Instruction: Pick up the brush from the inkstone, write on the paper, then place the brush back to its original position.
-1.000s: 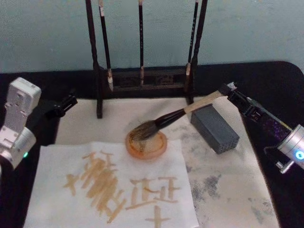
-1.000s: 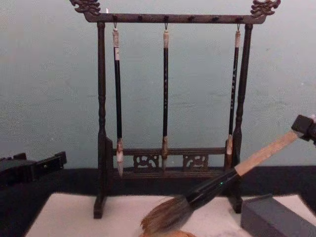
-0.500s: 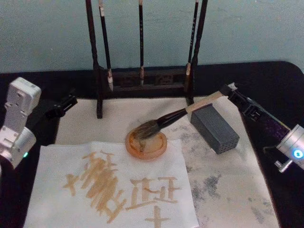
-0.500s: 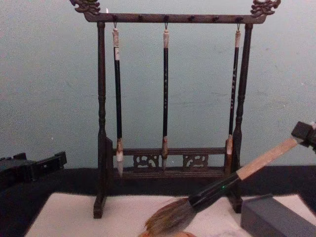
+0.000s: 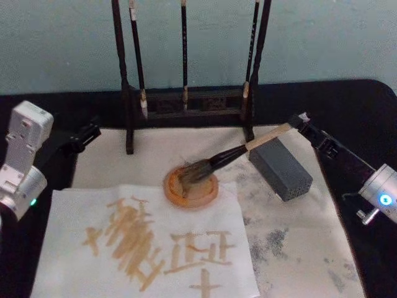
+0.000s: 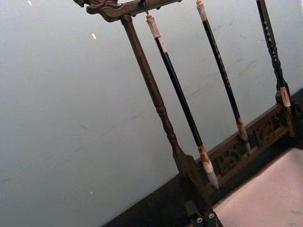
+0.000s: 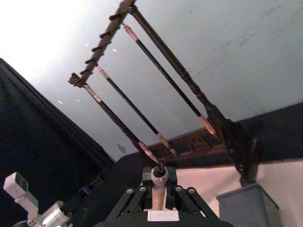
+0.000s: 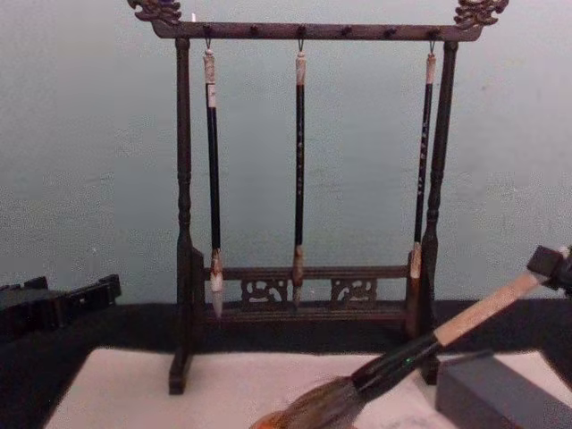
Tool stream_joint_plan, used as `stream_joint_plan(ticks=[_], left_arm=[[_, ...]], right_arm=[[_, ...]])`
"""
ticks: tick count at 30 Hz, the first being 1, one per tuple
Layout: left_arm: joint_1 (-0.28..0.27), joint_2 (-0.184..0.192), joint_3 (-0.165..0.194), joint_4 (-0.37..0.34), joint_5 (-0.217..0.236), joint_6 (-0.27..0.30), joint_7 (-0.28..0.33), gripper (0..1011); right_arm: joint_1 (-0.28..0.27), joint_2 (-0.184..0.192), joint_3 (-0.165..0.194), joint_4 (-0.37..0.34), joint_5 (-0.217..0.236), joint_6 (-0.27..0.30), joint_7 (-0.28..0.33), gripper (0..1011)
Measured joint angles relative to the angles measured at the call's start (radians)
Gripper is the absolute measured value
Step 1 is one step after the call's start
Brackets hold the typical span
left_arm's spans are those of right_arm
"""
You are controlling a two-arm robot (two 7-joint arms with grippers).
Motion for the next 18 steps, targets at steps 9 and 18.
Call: stream_joint_plan(ticks=[9,18], left_arm=[[0.000,0.000,0.000,0.000,0.000,0.000,0.000,1000],[0.000,0.000,0.000,0.000,0.000,0.000,0.000,1000]], right_arm=[[0.016,-0.009,-0.006,0.040,0.005,0.013,-0.006,172],[0.022,-0.012,-0.009,0.061,0.014,0.025,-0.012,172]])
